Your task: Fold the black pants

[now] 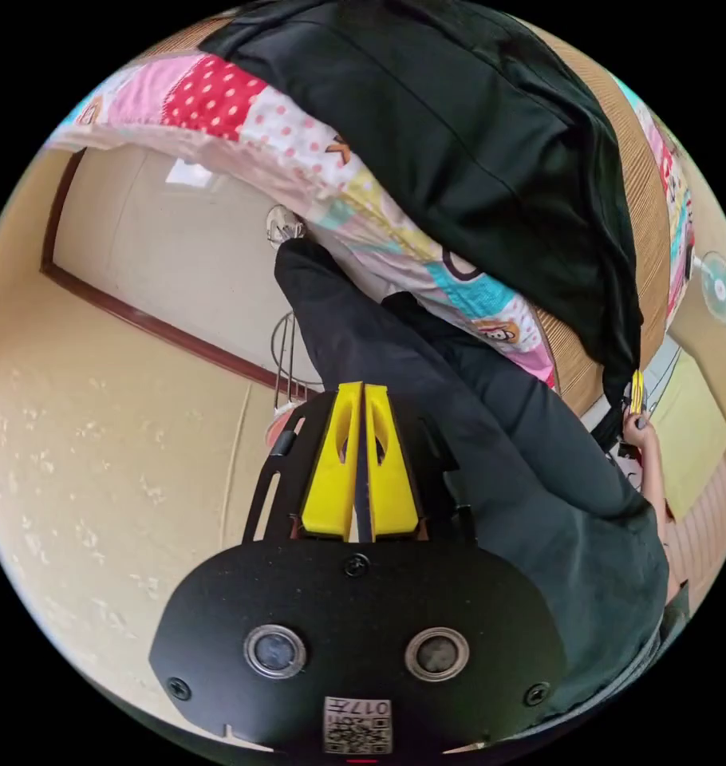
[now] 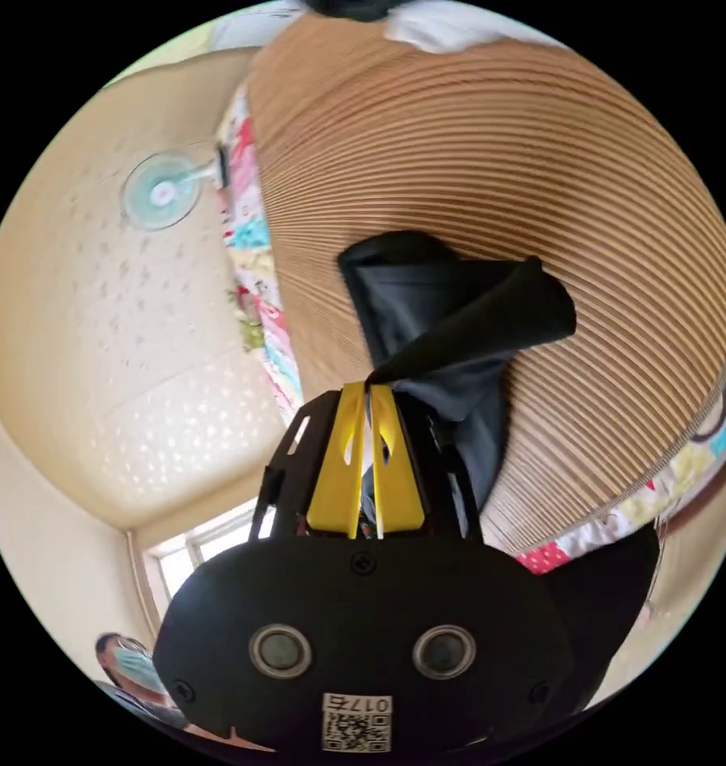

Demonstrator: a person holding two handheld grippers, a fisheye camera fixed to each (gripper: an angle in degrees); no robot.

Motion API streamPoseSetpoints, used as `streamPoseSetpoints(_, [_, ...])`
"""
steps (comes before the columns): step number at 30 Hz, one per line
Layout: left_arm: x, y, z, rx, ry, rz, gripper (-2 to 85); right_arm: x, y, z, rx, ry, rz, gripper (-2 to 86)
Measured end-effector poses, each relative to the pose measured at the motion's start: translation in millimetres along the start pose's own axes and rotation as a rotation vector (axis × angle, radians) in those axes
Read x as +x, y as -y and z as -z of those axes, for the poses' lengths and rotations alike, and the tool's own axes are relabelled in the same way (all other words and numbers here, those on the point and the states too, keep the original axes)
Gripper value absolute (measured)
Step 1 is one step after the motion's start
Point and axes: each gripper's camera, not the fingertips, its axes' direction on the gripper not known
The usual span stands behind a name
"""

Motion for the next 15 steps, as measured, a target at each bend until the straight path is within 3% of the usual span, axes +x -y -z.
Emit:
streamPoseSetpoints(5, [-35, -26, -2, 0.099, -0.17, 0.124, -0.9, -153, 28, -49, -0.198, 0.098, 0.336, 1.2])
streamPoseSetpoints(10, [-41, -31, 7, 0.145, -0.189, 0.122, -1.0, -265, 35, -74, -0.269, 0.2, 0.606, 6.9])
streamPoseSetpoints(13, [-41, -38, 11, 0.179, -0.169, 0.085, -1.0, -273, 16, -69, -0.271, -0.137, 0.618, 7.1])
streamPoseSetpoints(15, [-43, -43, 8, 0.184, -0.157, 0.066, -1.0, -238, 2, -79, -0.347, -0.551, 0.6, 7.5])
